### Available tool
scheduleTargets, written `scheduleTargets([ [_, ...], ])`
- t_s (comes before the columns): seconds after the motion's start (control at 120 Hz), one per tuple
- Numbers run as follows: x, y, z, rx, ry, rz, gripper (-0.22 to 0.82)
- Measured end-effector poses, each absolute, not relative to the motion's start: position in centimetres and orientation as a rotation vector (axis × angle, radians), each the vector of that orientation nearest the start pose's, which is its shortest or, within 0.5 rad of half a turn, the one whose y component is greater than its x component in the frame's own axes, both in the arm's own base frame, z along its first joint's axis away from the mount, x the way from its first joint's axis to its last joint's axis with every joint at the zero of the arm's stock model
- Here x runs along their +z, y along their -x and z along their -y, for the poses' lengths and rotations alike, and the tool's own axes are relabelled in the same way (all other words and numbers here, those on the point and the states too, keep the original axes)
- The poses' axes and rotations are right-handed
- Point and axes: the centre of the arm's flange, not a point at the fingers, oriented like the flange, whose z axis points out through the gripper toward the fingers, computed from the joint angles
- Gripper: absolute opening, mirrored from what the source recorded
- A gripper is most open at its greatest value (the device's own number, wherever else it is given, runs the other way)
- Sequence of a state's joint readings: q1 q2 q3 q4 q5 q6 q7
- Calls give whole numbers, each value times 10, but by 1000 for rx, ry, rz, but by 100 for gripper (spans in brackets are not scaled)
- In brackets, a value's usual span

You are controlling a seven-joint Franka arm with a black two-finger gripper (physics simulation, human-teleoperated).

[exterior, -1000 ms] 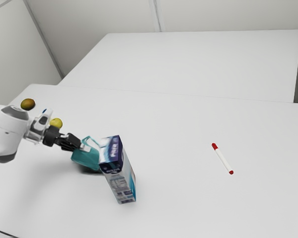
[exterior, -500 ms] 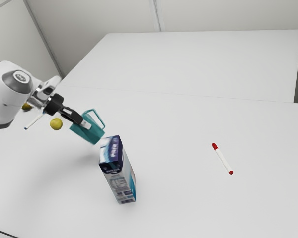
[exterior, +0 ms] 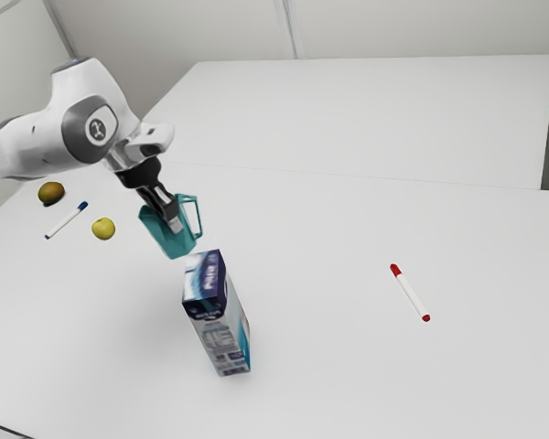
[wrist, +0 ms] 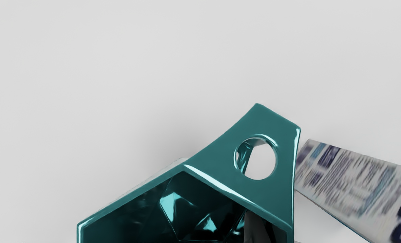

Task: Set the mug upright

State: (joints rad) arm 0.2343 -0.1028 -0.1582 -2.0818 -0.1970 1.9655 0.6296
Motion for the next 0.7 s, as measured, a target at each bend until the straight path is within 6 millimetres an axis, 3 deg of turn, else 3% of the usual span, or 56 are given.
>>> scheduleTargets([
  [0.192, 450, -524, -26, -92, 3137, -591, -18],
  [0.433, 412, -512, -26, -143, 3124, -379, -18],
  [0.7, 391, -506, -27, -200, 3129, -197, -18],
])
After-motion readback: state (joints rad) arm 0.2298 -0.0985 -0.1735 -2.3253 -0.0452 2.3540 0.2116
